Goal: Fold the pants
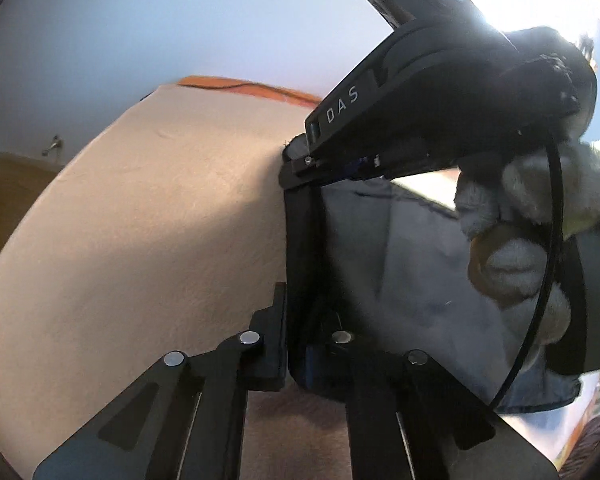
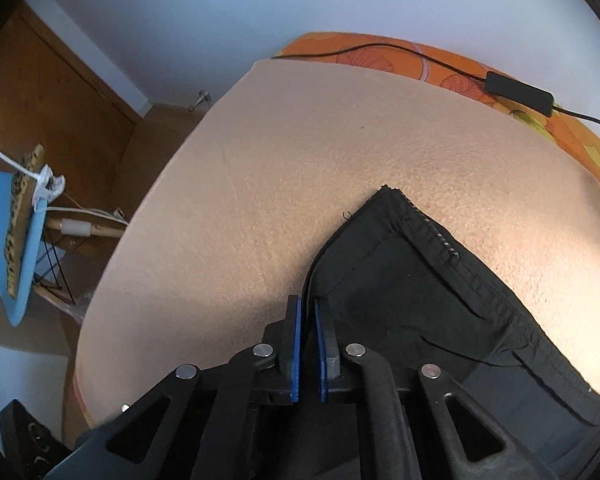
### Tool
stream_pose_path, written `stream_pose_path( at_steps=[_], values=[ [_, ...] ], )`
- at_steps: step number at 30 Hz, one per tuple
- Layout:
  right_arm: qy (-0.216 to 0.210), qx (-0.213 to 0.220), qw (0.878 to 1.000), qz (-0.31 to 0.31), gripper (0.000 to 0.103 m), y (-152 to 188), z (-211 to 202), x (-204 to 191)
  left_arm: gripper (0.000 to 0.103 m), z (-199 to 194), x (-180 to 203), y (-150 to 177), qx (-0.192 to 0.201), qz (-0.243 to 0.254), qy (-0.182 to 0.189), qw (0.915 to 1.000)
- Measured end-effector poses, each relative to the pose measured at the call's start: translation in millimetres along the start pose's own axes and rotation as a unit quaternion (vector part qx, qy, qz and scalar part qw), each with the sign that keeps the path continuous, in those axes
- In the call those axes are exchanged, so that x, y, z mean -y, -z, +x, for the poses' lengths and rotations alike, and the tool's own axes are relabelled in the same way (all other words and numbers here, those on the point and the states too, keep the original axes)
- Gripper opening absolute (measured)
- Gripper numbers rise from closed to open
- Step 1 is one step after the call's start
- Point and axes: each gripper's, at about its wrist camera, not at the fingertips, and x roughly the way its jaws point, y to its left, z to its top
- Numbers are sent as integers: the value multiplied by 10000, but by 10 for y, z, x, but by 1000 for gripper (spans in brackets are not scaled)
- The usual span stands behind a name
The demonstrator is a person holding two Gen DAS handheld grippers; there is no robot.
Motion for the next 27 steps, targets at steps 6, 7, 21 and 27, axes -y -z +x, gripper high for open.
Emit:
stream_pose_path(
  at_steps=[6, 7, 21, 27],
  values=[
    [-694, 657, 9954, 9, 0, -76, -411, -212, 3, -482, -74, -99, 740, -112, 286, 9968],
    [-691, 645, 9955, -58, 0, -106, -383, -275, 3, -450, -99, -101, 645, -115, 288, 9974],
    [-208, 989, 9910, -877, 37, 313, -1001, 61, 2, -246, -173, -61, 342, -229, 225, 9989],
    [701, 676, 9939, -526, 38, 941, -1168, 996, 2, -380, -40, -56, 453, -103, 257, 9986]
  ],
)
